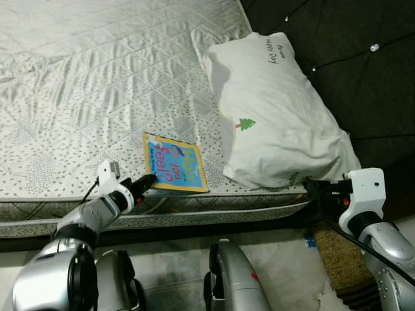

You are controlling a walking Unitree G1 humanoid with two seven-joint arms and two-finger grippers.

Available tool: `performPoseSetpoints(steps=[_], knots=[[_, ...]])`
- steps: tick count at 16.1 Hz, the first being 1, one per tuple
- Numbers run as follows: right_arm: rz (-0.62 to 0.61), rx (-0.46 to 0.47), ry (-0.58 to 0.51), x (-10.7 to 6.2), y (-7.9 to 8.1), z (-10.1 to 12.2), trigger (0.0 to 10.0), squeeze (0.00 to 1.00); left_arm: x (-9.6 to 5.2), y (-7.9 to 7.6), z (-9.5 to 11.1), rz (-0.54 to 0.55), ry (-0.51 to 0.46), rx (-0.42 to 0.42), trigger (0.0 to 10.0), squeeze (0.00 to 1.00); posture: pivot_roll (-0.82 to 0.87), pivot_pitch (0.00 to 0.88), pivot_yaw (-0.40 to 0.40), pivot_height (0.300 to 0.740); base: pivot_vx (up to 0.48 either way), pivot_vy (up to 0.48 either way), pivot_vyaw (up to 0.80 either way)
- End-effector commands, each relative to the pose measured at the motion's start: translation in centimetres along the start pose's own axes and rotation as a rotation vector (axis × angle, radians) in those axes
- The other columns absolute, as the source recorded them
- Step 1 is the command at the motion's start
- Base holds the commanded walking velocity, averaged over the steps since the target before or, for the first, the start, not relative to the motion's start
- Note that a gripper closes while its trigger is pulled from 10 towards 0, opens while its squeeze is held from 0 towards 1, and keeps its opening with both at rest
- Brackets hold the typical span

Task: Clean up the room

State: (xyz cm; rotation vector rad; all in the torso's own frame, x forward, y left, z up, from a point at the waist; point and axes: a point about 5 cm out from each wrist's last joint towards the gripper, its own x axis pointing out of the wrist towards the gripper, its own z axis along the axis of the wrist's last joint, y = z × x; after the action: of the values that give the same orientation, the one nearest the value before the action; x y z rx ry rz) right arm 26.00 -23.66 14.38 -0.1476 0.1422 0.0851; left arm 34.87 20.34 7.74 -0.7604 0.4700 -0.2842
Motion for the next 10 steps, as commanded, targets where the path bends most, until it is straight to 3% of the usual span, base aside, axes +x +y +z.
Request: performPoseSetpoints(steps=[1, 4, 5, 6, 7, 10], knots=[[-0.021, -0.008, 0.011, -0.4, -0.8, 0.0, 10.0, 0.00, 0.0, -0.3, 1.2, 0.009, -0.042, 0.034, 10.0, 0.00, -0.37, 0.242, -0.215, 0.611, 0.000, 0.000, 0.00], [-0.019, -0.009, 0.007, -0.4, -0.7, 0.2, 10.0, 0.00, -0.2, -0.1, 2.0, 0.033, -0.068, 0.026, 10.0, 0.00, -0.38, 0.240, -0.213, 0.611, 0.000, 0.000, 0.00], [-0.013, -0.009, 0.003, -0.3, -0.5, 0.3, 10.0, 0.00, -0.2, 0.2, 1.6, 0.052, -0.046, 0.036, 10.0, 0.24, -0.38, 0.239, -0.212, 0.611, 0.000, 0.000, 0.00], [-0.007, -0.009, 0.002, -0.3, -0.3, 0.4, 10.0, 0.00, -0.2, 0.3, 1.1, 0.068, -0.019, 0.053, 10.0, 0.81, -0.38, 0.239, -0.212, 0.611, 0.000, 0.000, 0.00], [-0.004, -0.009, -0.001, -0.2, -0.1, 0.4, 10.0, 0.00, -0.1, 0.4, 0.7, 0.070, 0.002, 0.067, 10.0, 1.00, -0.38, 0.240, -0.211, 0.611, 0.000, 0.000, 0.00], [0.003, -0.010, -0.008, 0.0, 0.1, 0.6, 10.0, 0.00, -0.4, 1.0, 0.7, 0.118, 0.008, 0.086, 10.0, 1.00, -0.37, 0.239, -0.211, 0.611, 0.000, 0.000, 0.00]])
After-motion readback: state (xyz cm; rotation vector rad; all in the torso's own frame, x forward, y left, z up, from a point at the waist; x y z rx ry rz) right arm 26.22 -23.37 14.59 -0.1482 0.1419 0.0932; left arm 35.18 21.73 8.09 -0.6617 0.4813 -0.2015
